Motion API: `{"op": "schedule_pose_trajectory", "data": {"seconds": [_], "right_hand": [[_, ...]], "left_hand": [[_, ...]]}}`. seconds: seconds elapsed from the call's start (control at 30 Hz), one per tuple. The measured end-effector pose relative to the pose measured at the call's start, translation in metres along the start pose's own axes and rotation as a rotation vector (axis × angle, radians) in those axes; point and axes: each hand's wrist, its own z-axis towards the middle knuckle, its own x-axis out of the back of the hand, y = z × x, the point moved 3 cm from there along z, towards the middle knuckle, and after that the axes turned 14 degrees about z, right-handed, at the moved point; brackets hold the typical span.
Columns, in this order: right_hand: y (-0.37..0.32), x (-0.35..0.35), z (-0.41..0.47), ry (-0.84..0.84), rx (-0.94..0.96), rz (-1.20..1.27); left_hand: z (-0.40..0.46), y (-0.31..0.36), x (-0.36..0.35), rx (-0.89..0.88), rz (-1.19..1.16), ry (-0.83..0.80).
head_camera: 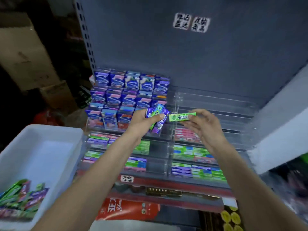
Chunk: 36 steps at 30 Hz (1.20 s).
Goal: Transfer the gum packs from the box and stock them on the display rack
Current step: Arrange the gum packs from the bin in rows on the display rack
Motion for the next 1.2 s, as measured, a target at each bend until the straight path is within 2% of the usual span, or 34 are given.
{"op": "schedule_pose_trajectory", "data": {"seconds": [0.17, 0.3, 0.5, 0.57, 0.7, 0.77, 0.87, 0.97, 1.2], "right_hand": [[-0.037, 0.059, 0.022, 0.003, -0.030, -0.017], [-0.052, 0.080, 0.044, 0.025, -0.004, -0.241], [-0.055, 0.085, 0.076, 0.043, 0.099, -0.418], [-0.052, 0.079, 0.085, -0.006, 0.206, -0.542], [-0.030, 0.061, 0.099, -0.241, 0.346, -0.959], [-0.013, 0.054, 0.104, -0.356, 0.332, -1.150], [0.003, 0.054, 0.108, -0.444, 0.187, -1.283], [0.002, 0.064, 0.106, -0.465, 0.073, -1.304], [-0.002, 0.079, 0.105, -0.446, 0.083, -1.297]], "left_hand": [[0.015, 0.024, -0.049, -0.005, 0.043, 0.081], [0.028, 0.042, -0.067, -0.047, 0.097, 0.094], [0.049, 0.050, -0.077, -0.015, 0.149, 0.104], [0.053, 0.049, -0.077, -0.009, 0.150, 0.125], [0.057, 0.043, -0.072, -0.003, 0.160, 0.139], [0.058, 0.042, -0.070, 0.007, 0.139, 0.133], [0.059, 0.038, -0.067, 0.014, 0.130, 0.126], [0.061, 0.033, -0.066, 0.026, 0.151, 0.126], [0.063, 0.034, -0.070, 0.041, 0.159, 0.100]]}}
